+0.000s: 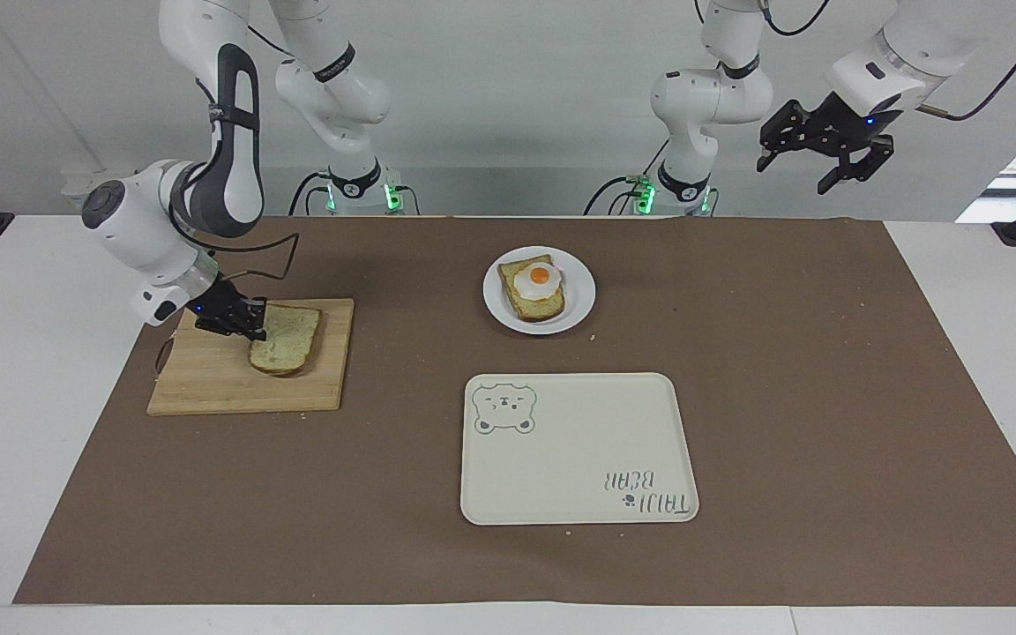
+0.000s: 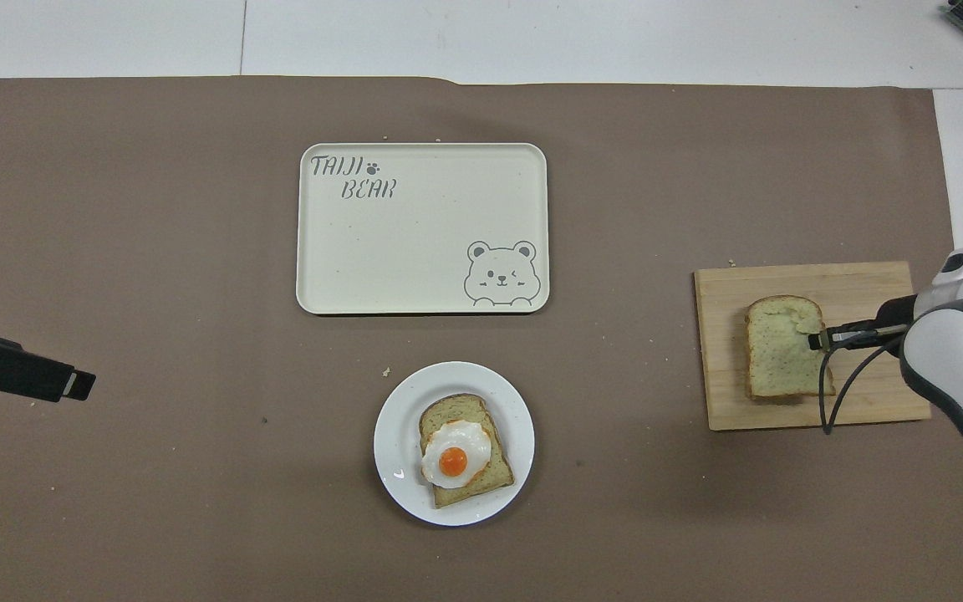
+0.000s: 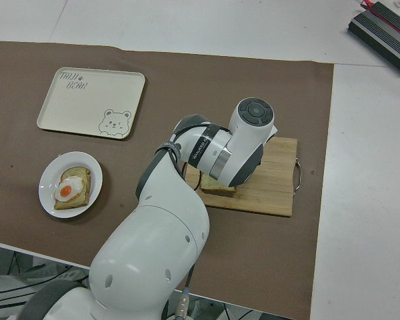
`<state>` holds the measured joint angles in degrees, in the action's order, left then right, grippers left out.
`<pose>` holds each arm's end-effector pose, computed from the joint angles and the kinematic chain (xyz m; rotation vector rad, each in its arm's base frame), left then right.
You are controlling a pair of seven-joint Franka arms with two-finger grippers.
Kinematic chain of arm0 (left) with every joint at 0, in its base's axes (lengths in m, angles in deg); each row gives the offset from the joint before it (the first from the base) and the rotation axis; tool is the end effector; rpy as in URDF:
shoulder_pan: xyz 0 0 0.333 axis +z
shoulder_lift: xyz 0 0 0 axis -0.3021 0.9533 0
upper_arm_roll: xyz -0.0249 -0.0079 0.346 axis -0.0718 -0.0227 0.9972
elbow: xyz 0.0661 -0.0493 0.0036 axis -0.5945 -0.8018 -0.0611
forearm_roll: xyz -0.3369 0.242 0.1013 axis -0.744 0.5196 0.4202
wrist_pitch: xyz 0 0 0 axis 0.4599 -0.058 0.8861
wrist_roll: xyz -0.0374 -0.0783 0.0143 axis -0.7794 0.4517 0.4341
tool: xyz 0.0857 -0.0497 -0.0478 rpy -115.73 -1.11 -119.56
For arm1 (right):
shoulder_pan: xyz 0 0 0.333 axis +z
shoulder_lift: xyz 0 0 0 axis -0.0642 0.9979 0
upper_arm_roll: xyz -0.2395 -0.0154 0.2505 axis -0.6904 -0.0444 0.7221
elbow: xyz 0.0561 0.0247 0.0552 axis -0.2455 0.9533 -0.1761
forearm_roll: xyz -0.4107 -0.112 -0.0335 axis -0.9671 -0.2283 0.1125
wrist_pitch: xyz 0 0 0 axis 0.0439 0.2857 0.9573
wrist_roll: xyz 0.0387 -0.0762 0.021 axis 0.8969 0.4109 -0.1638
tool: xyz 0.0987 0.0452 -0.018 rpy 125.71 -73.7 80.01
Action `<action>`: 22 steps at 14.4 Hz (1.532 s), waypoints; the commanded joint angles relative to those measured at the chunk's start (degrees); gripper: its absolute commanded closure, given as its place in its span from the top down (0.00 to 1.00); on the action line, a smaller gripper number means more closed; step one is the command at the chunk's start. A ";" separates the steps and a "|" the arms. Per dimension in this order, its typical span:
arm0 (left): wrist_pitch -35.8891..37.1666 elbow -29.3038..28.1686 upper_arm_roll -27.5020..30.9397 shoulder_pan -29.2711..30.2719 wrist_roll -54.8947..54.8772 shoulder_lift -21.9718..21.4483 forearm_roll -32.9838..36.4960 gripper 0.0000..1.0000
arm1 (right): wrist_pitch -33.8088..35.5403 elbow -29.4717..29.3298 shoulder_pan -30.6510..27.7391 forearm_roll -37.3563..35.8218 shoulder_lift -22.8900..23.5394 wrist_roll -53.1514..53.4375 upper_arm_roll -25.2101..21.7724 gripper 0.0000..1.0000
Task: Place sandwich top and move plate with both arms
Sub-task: 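Carry the bread slice with the right gripper onto the egg toast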
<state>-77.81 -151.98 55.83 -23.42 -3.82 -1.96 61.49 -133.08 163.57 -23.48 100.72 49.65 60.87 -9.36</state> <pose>0.5144 -0.0647 0.6986 2.8663 -0.4986 -0.2244 0.5553 -0.1295 0.3527 -2.8700 -0.1203 0.0455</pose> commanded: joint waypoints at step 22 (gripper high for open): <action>-12.70 -4.05 0.58 -0.85 -0.12 -1.47 10.95 1.00 | -5.96 0.98 38.51 19.63 -1.22 15.68 1.29 0.00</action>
<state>-92.07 -162.69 56.18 -23.36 -4.01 -7.29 69.07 -138.05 163.61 13.47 118.82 49.32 76.70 -7.77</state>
